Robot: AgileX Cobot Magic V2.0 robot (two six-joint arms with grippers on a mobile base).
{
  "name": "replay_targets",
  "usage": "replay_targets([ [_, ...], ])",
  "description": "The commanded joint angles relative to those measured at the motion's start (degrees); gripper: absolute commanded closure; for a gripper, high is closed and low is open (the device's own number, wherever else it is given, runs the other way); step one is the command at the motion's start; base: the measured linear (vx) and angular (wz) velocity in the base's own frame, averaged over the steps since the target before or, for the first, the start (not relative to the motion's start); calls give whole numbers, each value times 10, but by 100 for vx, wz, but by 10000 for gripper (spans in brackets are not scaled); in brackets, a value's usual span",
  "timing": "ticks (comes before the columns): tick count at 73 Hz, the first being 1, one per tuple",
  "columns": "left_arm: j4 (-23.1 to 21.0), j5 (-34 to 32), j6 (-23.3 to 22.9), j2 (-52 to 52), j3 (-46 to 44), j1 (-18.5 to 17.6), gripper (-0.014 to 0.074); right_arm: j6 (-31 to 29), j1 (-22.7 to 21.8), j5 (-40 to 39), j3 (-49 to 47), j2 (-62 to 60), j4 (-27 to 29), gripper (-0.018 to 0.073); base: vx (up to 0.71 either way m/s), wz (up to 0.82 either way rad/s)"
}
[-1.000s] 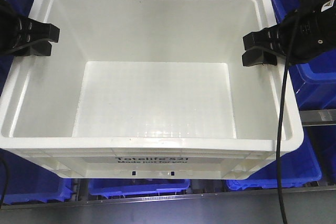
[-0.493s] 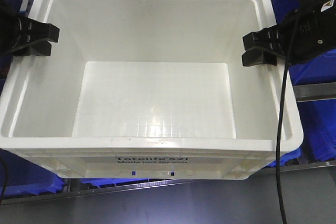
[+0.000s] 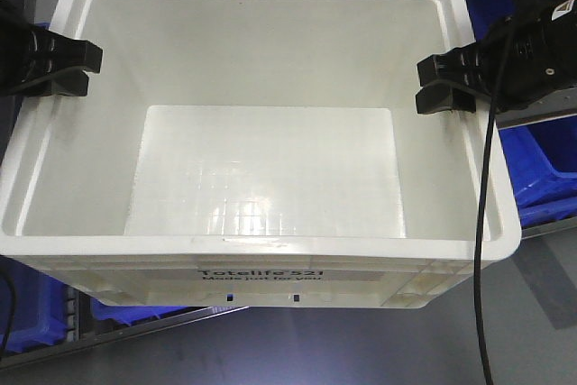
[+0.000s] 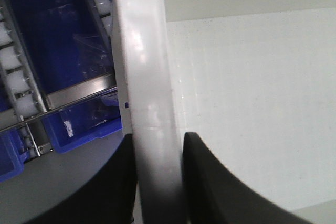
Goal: Move bin from left to right shelf
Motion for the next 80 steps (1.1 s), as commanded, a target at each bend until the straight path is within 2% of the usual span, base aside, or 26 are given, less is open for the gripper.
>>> replay_targets([
  [1,-5,-53,10,-26,-22,-1,603,-17,-2,-34,-22,-29,23,564,-8,-34],
  [32,-5,-53,10,-26,-22,-1,603,-17,-2,-34,-22,-29,23,564,-7,-44],
  [80,-5,-53,10,-26,-22,-1,603,-17,-2,-34,-22,-29,23,564,-1,-68],
])
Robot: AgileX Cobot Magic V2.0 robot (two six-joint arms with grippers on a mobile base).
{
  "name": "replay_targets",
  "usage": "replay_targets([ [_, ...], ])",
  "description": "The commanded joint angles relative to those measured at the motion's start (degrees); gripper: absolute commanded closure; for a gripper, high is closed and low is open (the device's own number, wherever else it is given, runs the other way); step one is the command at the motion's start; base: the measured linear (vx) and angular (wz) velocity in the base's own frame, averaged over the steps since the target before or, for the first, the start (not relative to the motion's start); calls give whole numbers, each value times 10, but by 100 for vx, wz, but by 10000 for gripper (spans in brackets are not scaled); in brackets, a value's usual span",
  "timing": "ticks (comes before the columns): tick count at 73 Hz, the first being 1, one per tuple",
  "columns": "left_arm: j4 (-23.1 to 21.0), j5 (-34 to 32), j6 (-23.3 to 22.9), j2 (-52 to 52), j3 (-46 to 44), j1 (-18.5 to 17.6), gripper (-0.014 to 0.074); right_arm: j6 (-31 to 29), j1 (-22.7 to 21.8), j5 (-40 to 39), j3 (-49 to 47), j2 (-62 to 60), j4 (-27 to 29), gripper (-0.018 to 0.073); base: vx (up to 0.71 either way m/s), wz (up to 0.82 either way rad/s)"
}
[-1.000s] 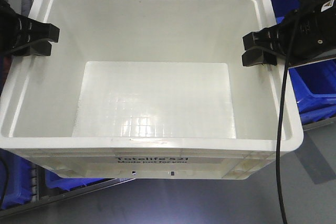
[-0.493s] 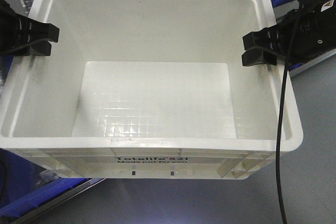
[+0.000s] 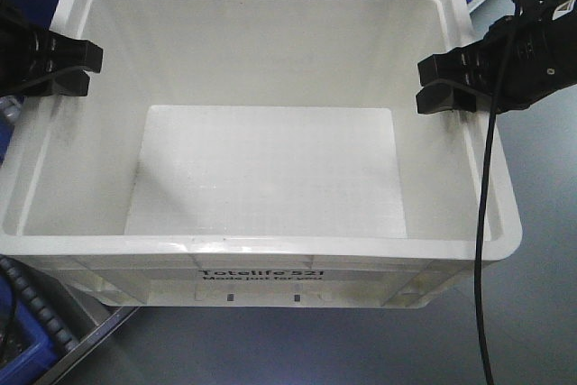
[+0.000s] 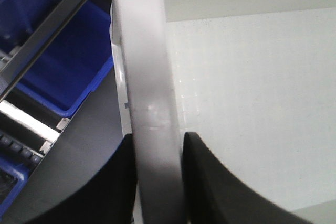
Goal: Move bin from left to right shelf
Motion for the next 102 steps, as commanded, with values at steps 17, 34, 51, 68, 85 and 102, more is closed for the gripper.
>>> replay_targets([
  [17,-5,-52,10,-26,-22,-1,603,-17,-2,-34,-22,-29,22,564,9,-50],
  [34,-5,-52,10,-26,-22,-1,603,-17,-2,-34,-22,-29,22,564,14,-46],
  [51,-4,-52,10,-26,-22,-1,604,-17,-2,-33,-22,-29,22,564,17,-52],
  [68,-5,-52,10,-26,-22,-1,604,-17,-2,-34,-22,-29,22,564,18,-56],
  [85,-5,-52,10,-26,-22,-1,603,-17,-2,-34,-22,-29,22,564,20,-61],
  [102,-5,-52,10,-26,-22,-1,603,-17,-2,-34,-22,-29,22,564,21,-65],
])
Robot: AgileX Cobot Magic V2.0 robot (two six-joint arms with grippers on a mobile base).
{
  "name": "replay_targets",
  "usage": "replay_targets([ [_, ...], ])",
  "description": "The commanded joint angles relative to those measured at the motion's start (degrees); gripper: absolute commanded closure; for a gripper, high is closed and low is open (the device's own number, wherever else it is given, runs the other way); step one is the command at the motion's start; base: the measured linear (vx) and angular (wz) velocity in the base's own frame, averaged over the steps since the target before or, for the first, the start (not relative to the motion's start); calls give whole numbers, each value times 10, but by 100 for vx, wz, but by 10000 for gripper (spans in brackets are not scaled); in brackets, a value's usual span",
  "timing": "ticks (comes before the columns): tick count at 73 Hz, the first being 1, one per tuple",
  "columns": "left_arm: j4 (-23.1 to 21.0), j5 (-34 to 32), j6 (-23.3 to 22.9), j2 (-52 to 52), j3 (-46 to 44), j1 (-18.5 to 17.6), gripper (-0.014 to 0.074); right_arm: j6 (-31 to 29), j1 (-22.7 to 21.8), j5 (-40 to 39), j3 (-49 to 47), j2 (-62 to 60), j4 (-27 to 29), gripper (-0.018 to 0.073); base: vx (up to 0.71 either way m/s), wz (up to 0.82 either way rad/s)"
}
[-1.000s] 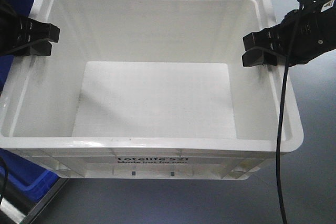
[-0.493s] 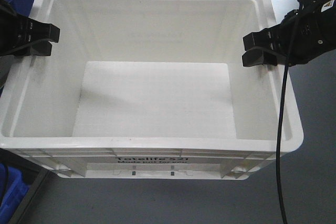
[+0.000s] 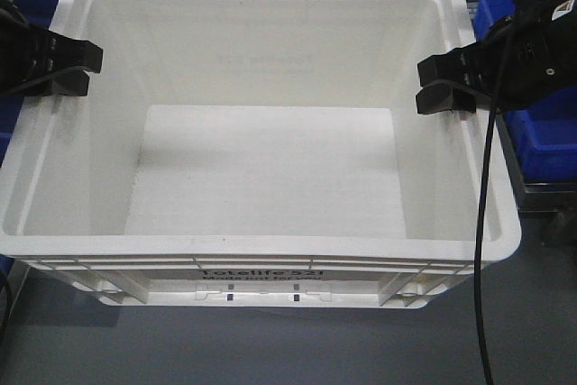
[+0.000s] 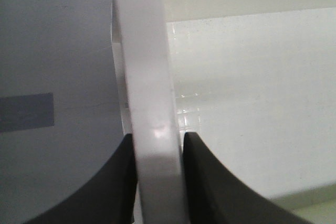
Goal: Move bin from left to right shelf
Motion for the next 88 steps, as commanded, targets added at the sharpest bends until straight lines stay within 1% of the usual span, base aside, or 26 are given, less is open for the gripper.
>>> replay_targets([
  [1,-7,-52,10,-26,-22,0,603,-17,-2,-34,-22,-29,24,564,23,-64],
  [22,-7,-52,10,-26,-22,0,603,-17,-2,-34,-22,-29,24,564,24,-57],
  [40,-7,-52,10,-26,-22,0,603,-17,-2,-34,-22,-29,24,564,28,-36],
  [88,-7,-52,10,-26,-22,0,603,-17,-2,-34,-22,-29,24,564,38,-11],
])
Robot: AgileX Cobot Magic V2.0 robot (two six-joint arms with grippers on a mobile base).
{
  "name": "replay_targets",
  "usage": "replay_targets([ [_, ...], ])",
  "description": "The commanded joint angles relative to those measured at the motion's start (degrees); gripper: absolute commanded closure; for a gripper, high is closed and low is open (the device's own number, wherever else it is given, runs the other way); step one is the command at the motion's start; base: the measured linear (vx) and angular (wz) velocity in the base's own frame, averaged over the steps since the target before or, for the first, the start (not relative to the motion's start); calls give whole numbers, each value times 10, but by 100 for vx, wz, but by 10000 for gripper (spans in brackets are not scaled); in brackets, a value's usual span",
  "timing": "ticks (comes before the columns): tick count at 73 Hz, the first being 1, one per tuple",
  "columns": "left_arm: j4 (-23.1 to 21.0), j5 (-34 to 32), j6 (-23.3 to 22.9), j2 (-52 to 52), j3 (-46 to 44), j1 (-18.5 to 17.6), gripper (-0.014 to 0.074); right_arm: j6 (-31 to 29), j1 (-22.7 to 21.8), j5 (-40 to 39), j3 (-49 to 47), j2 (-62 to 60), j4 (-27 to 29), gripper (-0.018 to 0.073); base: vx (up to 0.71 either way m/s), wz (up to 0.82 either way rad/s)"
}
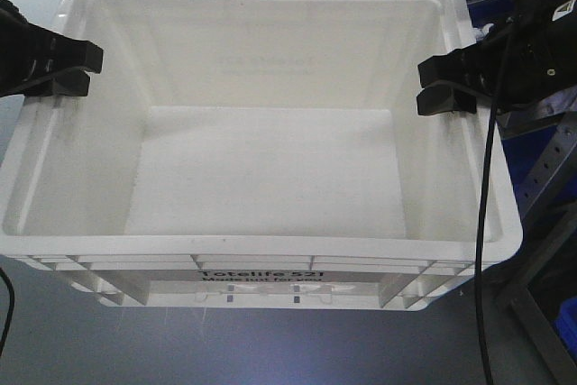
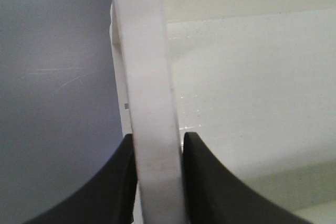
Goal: Move bin from left to right shelf
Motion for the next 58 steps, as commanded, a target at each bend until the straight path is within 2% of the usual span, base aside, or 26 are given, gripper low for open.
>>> replay_targets([
  [1,-6,-52,10,-26,-22,0,603,-17,-2,-37,-22,-29,24,564,41,-4],
  [58,-6,-52,10,-26,-22,0,603,-17,-2,-38,-22,-29,26,564,42,-3],
])
